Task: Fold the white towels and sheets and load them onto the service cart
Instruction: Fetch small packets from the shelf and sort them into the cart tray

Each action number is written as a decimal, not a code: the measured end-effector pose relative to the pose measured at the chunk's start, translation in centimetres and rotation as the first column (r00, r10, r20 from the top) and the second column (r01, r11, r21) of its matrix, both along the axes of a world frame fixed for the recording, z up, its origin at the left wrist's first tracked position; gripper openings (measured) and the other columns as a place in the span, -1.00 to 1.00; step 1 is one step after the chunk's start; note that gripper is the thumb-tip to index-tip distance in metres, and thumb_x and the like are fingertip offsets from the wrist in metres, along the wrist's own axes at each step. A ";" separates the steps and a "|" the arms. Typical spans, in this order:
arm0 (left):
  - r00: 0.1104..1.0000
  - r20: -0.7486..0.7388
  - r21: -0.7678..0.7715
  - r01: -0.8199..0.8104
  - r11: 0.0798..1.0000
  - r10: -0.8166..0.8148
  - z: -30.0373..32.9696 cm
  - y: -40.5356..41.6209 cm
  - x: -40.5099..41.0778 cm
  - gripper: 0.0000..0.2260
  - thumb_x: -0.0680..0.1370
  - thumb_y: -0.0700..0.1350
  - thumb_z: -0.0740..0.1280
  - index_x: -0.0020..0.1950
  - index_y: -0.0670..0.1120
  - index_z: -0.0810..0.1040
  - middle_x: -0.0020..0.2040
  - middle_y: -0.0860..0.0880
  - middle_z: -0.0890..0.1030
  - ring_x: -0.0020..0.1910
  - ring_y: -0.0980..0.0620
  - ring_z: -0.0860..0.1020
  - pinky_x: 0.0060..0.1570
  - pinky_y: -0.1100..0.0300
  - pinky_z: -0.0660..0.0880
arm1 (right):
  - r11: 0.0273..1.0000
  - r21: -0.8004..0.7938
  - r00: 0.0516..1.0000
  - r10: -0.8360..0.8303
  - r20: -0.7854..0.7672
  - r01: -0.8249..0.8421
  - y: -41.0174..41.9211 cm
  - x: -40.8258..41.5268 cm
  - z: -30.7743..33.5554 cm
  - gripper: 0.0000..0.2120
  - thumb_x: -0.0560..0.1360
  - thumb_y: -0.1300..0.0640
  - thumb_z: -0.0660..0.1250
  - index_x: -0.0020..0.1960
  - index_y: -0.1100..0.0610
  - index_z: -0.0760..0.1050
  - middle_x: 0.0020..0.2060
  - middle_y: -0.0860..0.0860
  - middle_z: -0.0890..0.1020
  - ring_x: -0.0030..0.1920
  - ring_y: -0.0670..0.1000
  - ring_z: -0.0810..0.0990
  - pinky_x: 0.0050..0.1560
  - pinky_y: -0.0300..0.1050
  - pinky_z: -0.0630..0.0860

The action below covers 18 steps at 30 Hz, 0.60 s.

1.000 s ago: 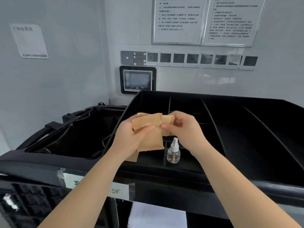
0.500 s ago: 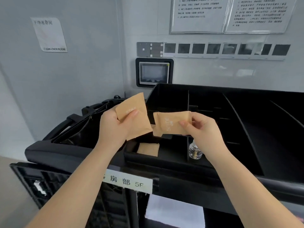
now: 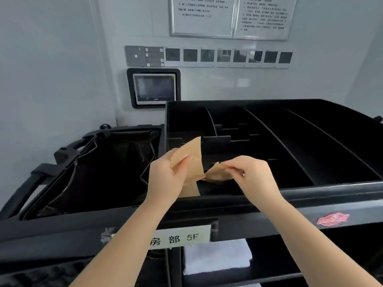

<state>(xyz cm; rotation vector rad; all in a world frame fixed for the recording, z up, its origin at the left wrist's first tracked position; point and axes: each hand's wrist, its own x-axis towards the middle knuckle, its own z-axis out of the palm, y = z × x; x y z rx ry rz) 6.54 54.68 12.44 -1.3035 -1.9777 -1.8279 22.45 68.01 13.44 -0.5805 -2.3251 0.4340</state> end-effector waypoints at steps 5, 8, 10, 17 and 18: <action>0.997 0.071 -0.011 0.005 1.000 -0.004 -0.7 0.5 -0.6 -0.79 0.54 0.00 0.38 0.17 0.10 0.58 -0.15 0.39 0.55 -0.04 0.40 0.49 -0.11 0.38 0.40 | 0.987 0.158 0.949 -0.083 0.305 0.036 -0.7 -1.1 0.2 -0.72 0.61 0.14 0.20 0.24 -0.03 0.57 0.05 -0.03 0.63 0.02 0.03 0.59 0.07 -0.05 0.53; 1.000 0.003 -0.027 0.009 1.000 -0.009 -0.5 0.4 -0.4 -0.85 0.56 -0.01 0.36 0.00 0.27 0.50 -0.11 0.42 0.55 -0.04 0.42 0.49 -0.19 0.36 0.40 | 0.994 0.111 0.923 -0.058 0.380 0.017 -0.4 -1.2 0.6 -0.79 0.57 0.11 0.25 0.09 0.00 0.64 -0.08 0.01 0.66 -0.04 0.07 0.61 -0.01 -0.03 0.52; 1.000 -0.030 -0.035 -0.007 0.999 0.006 -0.6 0.4 -0.5 -0.90 0.56 0.00 0.35 -0.01 0.23 0.52 -0.08 0.40 0.54 -0.05 0.39 0.49 -0.22 0.34 0.42 | 0.987 -0.044 0.805 -0.098 0.586 0.153 0.1 -2.7 1.5 -0.79 0.57 0.01 0.26 0.10 0.02 0.62 -0.21 -0.01 0.62 -0.17 0.02 0.59 -0.09 -0.12 0.47; 0.994 -0.088 -0.028 -0.073 0.997 0.071 -1.4 1.0 -1.0 -0.82 0.56 0.02 0.35 0.14 0.05 0.59 -0.23 0.41 0.48 -0.06 0.50 0.44 -0.26 0.40 0.36 | 0.908 -0.326 0.768 0.006 0.640 0.265 0.6 -2.5 1.6 -0.63 0.55 -0.01 0.31 0.31 0.11 0.43 -0.48 -0.12 0.64 -0.23 -0.10 0.58 -0.21 -0.24 0.39; 0.993 -0.082 -0.031 -0.082 0.996 0.080 -1.4 1.0 -0.9 -0.80 0.56 0.03 0.36 0.16 0.04 0.58 -0.21 0.42 0.46 -0.07 0.49 0.45 -0.26 0.42 0.35 | 0.956 -0.237 0.815 -0.003 0.580 0.172 0.6 -2.1 1.2 -0.70 0.56 0.05 0.30 0.28 0.06 0.51 -0.29 -0.08 0.70 -0.10 -0.04 0.62 -0.10 -0.24 0.44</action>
